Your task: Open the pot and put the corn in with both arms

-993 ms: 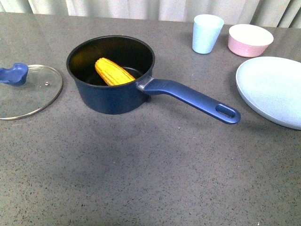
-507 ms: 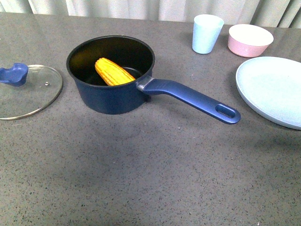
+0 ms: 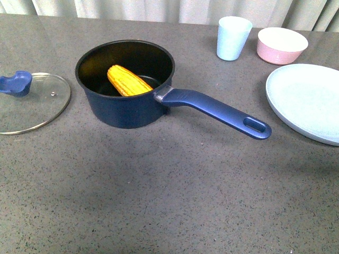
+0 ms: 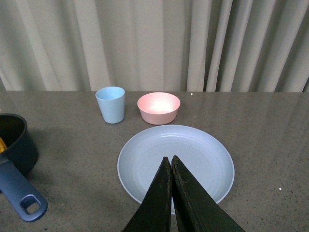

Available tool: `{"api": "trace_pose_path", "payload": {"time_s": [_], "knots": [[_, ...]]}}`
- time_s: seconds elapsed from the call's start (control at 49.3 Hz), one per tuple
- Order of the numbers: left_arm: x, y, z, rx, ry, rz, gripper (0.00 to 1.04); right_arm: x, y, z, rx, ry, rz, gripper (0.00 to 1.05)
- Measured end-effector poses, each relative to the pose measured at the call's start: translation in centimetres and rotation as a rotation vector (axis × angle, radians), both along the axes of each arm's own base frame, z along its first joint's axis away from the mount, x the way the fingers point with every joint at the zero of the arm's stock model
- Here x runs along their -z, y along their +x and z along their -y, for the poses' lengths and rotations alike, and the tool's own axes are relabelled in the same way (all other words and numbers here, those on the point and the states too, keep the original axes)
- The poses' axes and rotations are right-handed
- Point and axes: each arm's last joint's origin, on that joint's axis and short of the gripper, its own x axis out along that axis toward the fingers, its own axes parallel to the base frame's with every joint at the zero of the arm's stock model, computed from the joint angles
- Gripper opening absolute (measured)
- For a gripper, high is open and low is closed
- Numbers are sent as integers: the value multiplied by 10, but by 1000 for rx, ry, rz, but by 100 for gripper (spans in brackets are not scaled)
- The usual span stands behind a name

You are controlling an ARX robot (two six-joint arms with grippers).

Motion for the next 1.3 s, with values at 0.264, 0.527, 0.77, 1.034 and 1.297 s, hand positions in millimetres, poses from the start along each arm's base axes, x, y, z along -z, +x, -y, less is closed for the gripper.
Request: {"api": "trace_pose_path", "payload": {"time_s": [0.264, 0.527, 0.77, 1.034, 1.297], "knots": [[0, 0, 0, 0, 0, 0, 96, 0, -7, 0, 0, 0, 2, 2], [0, 0, 0, 0, 0, 0, 96, 0, -12, 0, 0, 0, 1, 2], [0, 0, 0, 0, 0, 0, 96, 3, -23, 0, 0, 0, -5, 2], [0, 0, 0, 0, 0, 0, 96, 3, -24, 0, 0, 0, -4, 18], [0, 0, 0, 0, 0, 0, 96, 3, -24, 0, 0, 0, -4, 67]]}}
